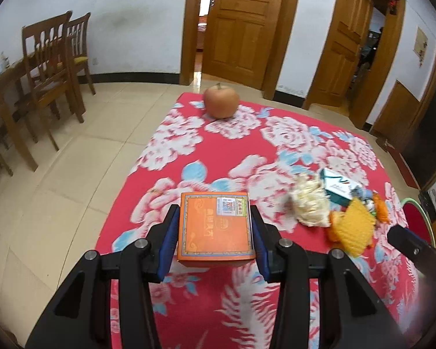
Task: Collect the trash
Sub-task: 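Lift the orange box with the left gripper while the right reaches toward crumpled paper, then grasp the crumpled cream paper with the right gripper while the left holds the box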
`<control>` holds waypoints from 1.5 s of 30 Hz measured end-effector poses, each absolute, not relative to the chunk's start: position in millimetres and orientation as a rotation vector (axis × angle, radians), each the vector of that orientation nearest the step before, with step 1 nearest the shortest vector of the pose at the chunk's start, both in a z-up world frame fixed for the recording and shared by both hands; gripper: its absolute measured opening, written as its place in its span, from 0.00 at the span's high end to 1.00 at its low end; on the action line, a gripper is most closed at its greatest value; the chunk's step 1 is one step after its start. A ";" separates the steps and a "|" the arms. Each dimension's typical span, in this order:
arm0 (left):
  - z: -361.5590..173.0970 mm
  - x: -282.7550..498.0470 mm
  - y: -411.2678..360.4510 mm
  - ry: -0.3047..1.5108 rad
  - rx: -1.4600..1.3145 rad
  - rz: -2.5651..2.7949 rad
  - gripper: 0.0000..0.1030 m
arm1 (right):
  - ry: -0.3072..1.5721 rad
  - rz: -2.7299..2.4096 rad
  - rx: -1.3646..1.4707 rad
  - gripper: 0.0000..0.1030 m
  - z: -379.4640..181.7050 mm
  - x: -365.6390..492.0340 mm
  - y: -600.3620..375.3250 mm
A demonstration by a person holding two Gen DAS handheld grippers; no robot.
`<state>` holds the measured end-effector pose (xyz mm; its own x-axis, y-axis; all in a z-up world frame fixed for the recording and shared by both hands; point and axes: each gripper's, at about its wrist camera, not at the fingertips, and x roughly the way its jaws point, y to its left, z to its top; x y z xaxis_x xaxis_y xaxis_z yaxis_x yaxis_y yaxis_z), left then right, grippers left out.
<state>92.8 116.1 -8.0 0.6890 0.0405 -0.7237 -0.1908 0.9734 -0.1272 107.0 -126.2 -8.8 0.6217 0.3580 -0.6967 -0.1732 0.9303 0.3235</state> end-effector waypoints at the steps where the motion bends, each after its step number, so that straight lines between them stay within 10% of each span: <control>1: -10.1 92.3 119.3 0.805 -0.202 0.136 0.55 | 0.850 0.318 0.224 0.17 -9.4 109.6 -120.3; 16: -31.6 85.7 150.0 0.832 -0.253 0.190 0.55 | 0.914 0.402 0.056 0.42 -38.9 161.4 -49.7; 31: -41.2 90.4 148.0 0.847 -0.252 0.184 0.55 | 0.933 0.396 0.041 0.44 -53.9 185.6 -45.3; 45: -34.1 85.1 142.9 0.836 -0.271 0.159 0.55 | 0.845 0.434 0.020 0.85 -32.5 174.5 -47.6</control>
